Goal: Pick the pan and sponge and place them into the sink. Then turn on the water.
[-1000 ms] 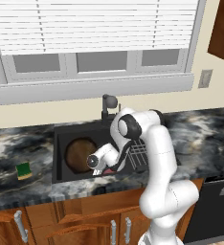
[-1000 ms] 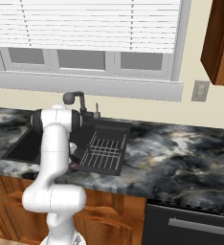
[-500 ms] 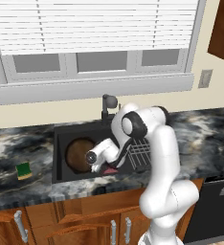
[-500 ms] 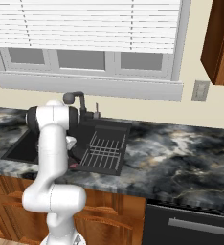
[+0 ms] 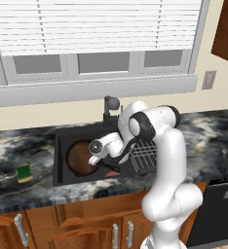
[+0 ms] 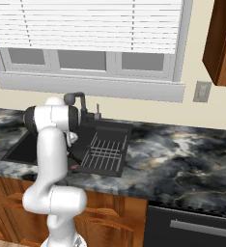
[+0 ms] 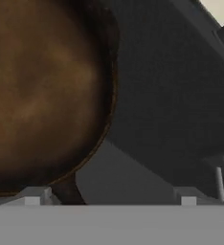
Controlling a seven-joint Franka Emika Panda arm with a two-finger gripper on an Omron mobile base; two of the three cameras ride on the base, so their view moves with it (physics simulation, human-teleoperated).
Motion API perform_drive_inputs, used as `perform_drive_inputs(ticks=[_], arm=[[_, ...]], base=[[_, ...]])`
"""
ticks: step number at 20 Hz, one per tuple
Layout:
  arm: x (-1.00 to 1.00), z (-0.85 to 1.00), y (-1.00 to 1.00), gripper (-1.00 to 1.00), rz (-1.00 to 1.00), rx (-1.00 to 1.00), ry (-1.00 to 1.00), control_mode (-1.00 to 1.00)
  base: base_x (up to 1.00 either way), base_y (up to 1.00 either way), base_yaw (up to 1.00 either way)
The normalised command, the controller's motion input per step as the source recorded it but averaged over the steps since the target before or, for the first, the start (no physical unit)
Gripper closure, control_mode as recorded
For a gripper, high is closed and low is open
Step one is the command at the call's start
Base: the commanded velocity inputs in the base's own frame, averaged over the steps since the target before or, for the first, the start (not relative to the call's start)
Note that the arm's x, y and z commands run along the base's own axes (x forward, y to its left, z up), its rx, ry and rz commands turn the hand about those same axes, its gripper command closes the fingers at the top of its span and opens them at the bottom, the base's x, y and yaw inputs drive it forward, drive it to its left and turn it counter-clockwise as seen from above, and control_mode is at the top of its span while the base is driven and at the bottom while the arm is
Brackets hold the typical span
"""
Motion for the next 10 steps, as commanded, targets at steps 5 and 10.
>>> perform_drive_inputs(ticks=[5,10], arm=[[0.0,0.35,0.32,-1.0,-0.13,0.41,0.0,-1.0],[-0.08,0.3,0.61,-1.0,-0.12,0.23,0.0,-1.0]], base=[[0.0,0.0,0.0],[0.0,0.0,0.0]])
